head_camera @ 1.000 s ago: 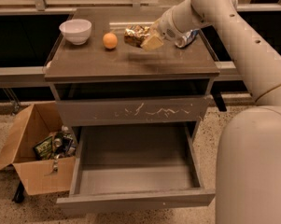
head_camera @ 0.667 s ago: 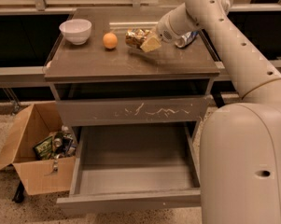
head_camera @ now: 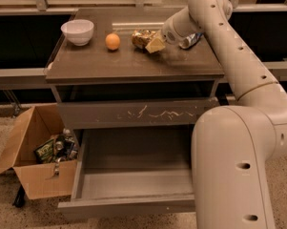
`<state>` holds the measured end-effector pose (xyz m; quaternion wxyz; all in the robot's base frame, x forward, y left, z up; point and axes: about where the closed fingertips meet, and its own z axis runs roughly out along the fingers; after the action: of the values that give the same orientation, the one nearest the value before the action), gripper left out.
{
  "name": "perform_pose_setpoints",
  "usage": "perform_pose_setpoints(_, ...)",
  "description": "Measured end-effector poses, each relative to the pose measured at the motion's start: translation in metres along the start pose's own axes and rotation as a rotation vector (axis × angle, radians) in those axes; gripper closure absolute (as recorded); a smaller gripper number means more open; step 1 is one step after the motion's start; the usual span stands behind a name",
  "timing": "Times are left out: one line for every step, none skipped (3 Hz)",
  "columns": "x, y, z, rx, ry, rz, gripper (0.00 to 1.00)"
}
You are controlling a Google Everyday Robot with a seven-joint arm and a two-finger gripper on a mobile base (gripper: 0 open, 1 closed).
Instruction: Pick orange can from middle drawer and place on counter
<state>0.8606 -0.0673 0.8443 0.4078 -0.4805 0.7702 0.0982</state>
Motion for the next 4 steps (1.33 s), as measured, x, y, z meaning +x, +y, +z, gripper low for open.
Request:
perform_pose_setpoints(-0.004,-0.007,-0.002,0.014,-0.018,0.006,0.11)
perform_pose_setpoints(-0.010,-0.012,-0.007,0.027,-0.038,0.000,0.00)
perform_pose_setpoints(-0.022,-0.021,-0.033,0.051,-0.097,-0.017,0.00)
perform_pose_setpoints(-0.036,-0.021,-0.082,0.059,-0.182,-0.068,0.00)
